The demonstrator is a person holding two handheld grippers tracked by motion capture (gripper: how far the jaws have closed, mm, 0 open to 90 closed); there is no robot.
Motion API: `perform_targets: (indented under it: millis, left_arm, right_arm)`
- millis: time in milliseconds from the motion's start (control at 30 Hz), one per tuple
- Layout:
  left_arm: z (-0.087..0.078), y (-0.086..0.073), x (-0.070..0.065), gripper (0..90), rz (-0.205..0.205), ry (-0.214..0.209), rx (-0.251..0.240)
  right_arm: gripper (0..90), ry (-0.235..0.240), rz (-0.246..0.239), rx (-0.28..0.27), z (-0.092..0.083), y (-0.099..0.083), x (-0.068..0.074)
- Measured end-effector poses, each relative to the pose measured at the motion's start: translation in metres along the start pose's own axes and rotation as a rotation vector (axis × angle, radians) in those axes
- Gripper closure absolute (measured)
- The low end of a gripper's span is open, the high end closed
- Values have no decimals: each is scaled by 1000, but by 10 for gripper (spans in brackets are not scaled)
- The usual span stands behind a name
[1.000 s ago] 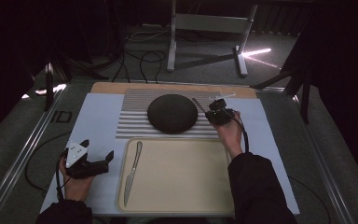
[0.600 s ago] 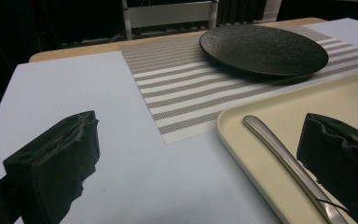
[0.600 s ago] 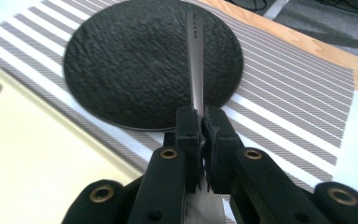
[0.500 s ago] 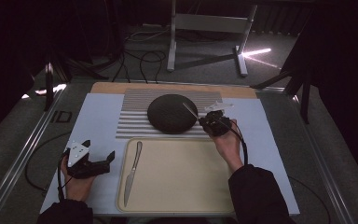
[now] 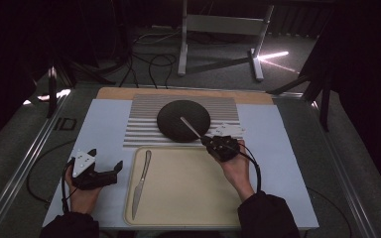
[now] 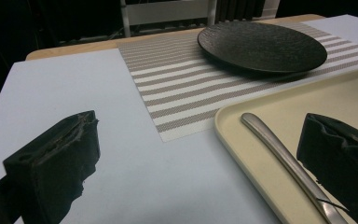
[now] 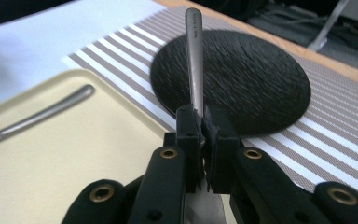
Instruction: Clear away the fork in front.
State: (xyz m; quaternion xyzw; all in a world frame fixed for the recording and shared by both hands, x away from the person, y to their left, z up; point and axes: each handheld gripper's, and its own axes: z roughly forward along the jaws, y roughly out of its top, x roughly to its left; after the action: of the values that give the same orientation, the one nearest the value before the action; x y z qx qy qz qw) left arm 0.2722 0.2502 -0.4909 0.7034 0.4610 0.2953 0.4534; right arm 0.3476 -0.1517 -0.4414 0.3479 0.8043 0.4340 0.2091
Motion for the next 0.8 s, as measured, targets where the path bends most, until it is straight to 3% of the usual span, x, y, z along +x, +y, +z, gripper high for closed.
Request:
perform_targets:
  millis: [200,500,800]
  left_arm:
    - [1,2,-5,1,8,-23,0]
    - [2,17,-19,1,17,-112,-8]
    - [7,30,-30,2,33,-185,-14]
  right_arm:
    - [858,17,-8,-32,-8,-3,10]
    - [858,44,-43,-82,-19,-2,30]
    - [858,84,-87,-122,-17,3,54]
